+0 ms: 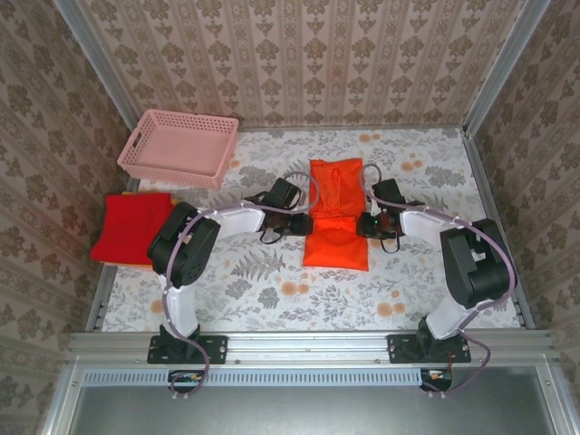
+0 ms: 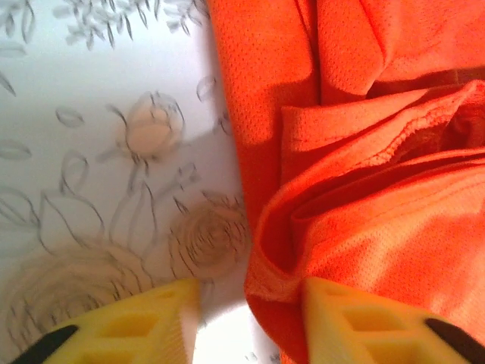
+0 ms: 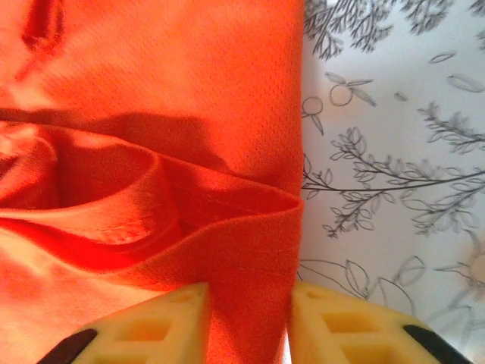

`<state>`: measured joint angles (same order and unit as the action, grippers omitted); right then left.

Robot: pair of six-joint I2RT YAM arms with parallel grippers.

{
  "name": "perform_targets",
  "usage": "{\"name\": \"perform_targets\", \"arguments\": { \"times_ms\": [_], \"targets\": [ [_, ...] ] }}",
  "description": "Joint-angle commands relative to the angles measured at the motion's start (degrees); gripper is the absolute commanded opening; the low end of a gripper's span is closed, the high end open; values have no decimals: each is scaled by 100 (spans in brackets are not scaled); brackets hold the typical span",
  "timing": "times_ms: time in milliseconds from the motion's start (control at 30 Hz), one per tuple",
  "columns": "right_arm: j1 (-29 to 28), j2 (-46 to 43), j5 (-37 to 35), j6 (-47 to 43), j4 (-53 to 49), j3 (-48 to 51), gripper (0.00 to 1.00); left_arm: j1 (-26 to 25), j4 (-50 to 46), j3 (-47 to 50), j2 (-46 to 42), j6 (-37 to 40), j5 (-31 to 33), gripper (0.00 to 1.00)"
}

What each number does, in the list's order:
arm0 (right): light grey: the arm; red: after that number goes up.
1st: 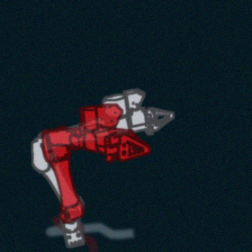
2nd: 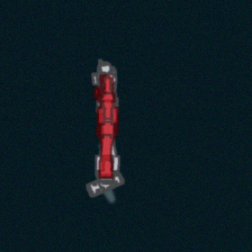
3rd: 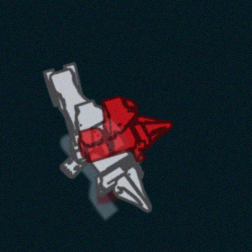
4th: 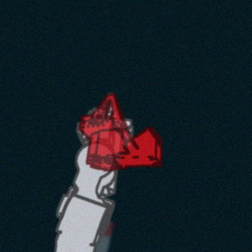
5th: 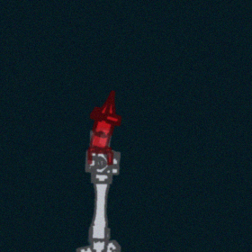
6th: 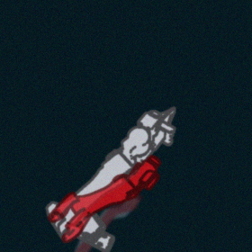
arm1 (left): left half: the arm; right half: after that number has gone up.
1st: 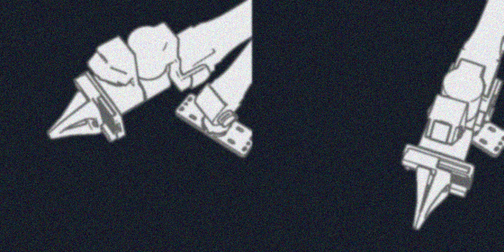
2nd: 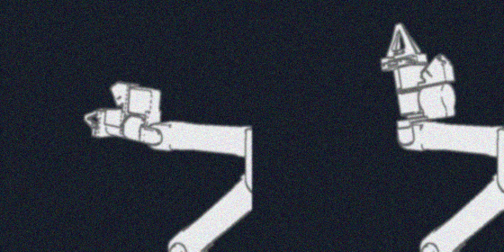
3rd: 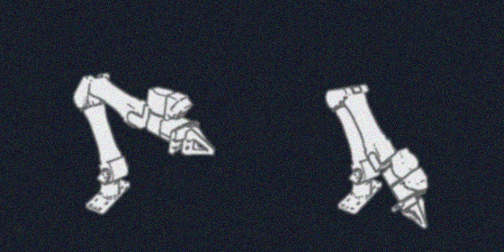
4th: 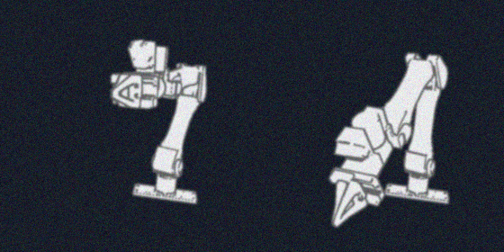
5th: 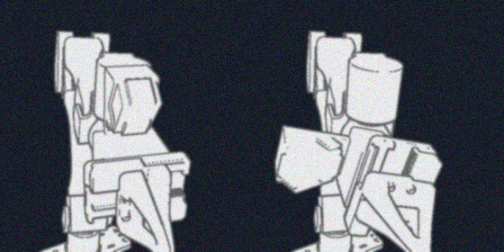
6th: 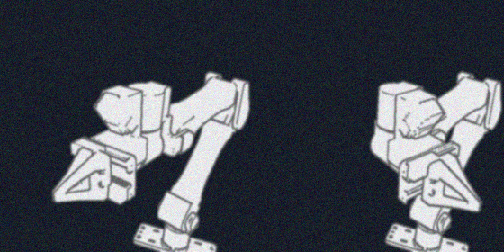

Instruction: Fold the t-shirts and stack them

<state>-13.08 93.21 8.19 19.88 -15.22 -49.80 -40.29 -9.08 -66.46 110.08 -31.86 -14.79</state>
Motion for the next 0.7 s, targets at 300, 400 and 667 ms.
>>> {"name": "perform_targets", "arguments": {
  "times_ms": [300,400,667],
  "targets": [
    [-524,-1550,14,-3075,-46,-31,81,315,285,305,-1561,2175,393,89],
    [-979,-1762,-54,-4259,-210,136,85,400,170,608,-2172,3036,208,99],
    [-2090,-2175,145,-5921,142,955,83,730,-1482,880,-4046,4448,-1123,100]
  ]
}}
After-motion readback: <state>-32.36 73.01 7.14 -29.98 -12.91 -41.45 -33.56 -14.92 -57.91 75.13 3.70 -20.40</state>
